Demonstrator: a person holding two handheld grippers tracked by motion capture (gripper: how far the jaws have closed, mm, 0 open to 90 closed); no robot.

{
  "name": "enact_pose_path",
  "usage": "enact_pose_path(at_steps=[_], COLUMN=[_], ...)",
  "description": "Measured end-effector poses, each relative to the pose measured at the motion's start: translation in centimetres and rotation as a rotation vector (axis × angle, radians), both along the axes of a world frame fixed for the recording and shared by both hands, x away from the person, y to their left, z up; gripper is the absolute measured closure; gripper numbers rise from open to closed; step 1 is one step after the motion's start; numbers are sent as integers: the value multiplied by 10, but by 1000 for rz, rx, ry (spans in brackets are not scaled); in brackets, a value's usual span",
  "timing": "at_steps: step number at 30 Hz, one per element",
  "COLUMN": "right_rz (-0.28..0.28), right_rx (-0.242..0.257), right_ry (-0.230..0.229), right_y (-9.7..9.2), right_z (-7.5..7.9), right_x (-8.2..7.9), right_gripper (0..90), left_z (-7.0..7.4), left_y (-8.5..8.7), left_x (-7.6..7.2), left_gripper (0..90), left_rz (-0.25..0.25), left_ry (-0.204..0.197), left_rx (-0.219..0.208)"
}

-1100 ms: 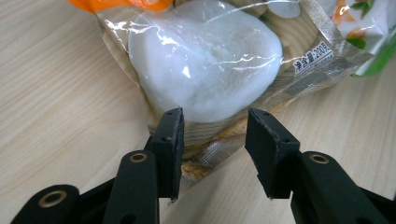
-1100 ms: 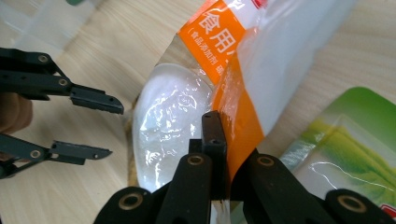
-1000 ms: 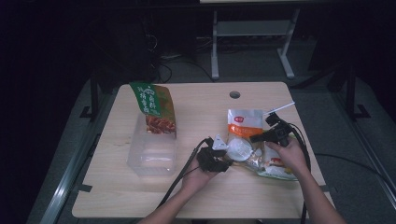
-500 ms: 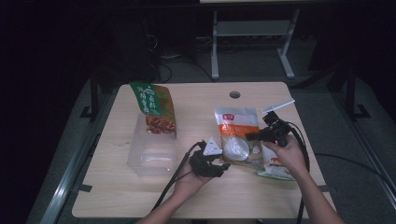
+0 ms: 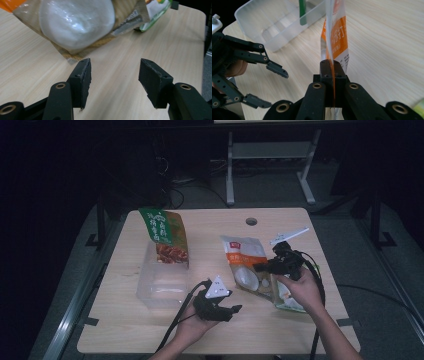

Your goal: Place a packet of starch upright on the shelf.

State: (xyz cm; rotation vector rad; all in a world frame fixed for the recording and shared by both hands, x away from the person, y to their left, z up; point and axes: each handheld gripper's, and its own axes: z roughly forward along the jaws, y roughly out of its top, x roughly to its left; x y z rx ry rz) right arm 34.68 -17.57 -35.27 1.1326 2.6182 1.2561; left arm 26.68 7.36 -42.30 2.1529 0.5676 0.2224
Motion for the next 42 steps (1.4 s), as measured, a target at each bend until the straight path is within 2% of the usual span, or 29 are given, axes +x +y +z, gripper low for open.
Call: enact_pose_path(at_steps=[3, 4, 8, 9, 18, 25, 30, 34, 42], right_rz=[14, 17, 35, 41, 106, 165, 189, 225, 260], right_rx=[-12, -12, -3, -3, 11, 17, 33, 33, 53], right_ry=[-21, -29, -46, -55, -90, -126, -125, -164, -177], right_y=[7, 9, 16, 18, 43, 64, 75, 86, 119], right_z=[5, 6, 14, 16, 35, 50, 63, 72, 86], right_x=[-2, -3, -5, -6, -10, -11, -13, -11, -4], right_gripper=[900, 900, 900, 900, 900, 900, 900, 900, 900], left_z=[0, 1, 1, 1, -1, -2, -3, -3, -5], left_y=[5, 7, 12, 14, 23, 30, 33, 35, 38], left_x=[-5, -7, -14, -16, -32, -39, -45, -47, -49], left_gripper=[413, 409, 392, 389, 371, 370, 370, 368, 369], left_rz=[3, -4, 1, -9, -28, -39, -38, -48, -45], left_ry=[-7, -8, -7, -16, 0, -8, -1, -7, 0], left_rx=[-10, 0, -24, -11, -25, -23, -36, -29, -51])
